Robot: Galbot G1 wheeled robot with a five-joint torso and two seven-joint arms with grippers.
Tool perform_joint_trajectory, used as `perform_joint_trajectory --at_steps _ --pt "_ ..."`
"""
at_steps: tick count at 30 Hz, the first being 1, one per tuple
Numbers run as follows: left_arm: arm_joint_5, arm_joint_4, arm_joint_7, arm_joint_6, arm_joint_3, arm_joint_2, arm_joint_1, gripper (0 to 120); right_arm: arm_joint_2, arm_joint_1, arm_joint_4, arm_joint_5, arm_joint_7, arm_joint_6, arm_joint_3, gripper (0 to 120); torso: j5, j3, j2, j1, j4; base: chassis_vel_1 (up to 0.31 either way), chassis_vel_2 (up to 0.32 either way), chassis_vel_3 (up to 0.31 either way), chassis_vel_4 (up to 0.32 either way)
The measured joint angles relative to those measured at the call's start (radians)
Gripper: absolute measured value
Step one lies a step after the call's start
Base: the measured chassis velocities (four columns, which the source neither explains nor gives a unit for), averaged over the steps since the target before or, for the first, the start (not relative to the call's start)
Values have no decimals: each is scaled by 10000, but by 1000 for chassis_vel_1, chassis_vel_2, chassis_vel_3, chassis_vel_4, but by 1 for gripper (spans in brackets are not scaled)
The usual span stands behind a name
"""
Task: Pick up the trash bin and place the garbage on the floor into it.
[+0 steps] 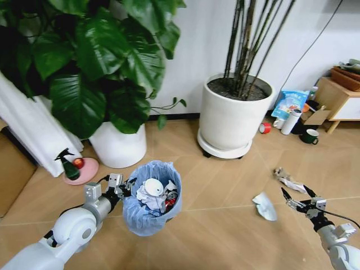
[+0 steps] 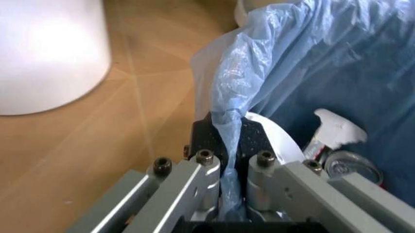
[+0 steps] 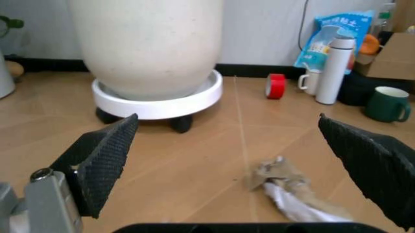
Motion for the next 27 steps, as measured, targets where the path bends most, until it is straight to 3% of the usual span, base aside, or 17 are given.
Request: perform_joint_trajectory --at_steps 16,27 --pt "7 43 4 -8 20 -60 -28 0 3 95 -92 3 -118 150 -82 100 7 0 0 1 2 -218 -67 215 53" --pt "-14 57 3 -9 29 -23 -76 0 -38 184 -242 -38 -312 494 -384 100 2 -1 0 0 1 -32 7 36 -12"
